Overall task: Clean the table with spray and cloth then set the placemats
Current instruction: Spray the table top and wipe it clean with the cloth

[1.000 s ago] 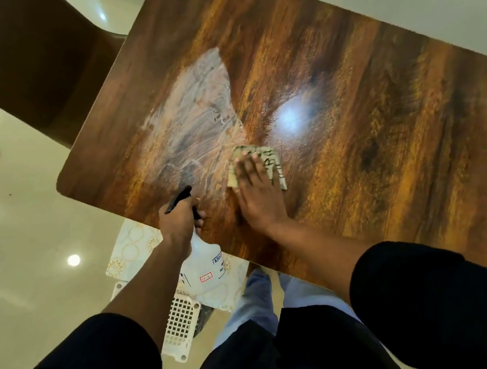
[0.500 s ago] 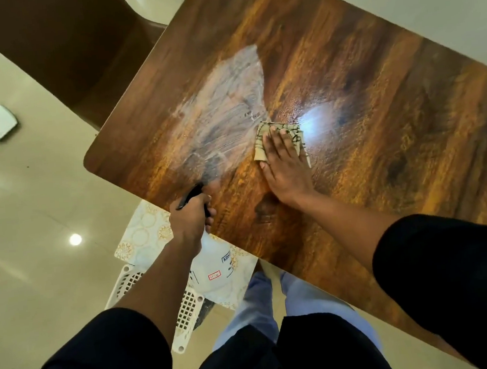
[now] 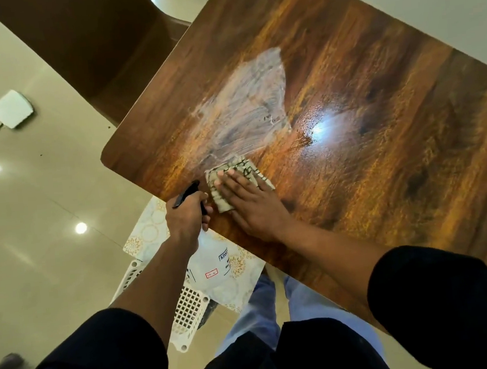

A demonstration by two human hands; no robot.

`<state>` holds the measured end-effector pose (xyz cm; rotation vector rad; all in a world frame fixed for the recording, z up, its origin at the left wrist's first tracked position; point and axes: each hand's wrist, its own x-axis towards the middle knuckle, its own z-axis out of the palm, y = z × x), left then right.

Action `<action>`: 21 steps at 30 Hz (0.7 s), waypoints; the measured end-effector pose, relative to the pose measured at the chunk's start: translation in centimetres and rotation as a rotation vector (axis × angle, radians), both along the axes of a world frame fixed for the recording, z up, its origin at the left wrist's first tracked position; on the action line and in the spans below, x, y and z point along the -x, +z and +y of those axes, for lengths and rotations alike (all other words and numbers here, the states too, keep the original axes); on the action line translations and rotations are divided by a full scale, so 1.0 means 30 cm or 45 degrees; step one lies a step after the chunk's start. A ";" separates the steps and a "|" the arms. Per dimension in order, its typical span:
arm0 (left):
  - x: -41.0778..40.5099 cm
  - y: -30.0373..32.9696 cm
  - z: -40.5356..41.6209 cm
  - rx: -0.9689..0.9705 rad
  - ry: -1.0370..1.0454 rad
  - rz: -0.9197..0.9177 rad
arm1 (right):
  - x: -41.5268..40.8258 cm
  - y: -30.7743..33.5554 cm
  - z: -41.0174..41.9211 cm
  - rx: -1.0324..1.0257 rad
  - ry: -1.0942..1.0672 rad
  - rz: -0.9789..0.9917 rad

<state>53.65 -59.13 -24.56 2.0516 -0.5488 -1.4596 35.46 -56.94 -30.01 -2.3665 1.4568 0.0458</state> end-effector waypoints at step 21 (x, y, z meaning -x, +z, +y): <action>-0.168 -0.019 -0.059 -0.108 0.156 0.156 | -0.010 -0.001 -0.266 0.013 -0.037 0.059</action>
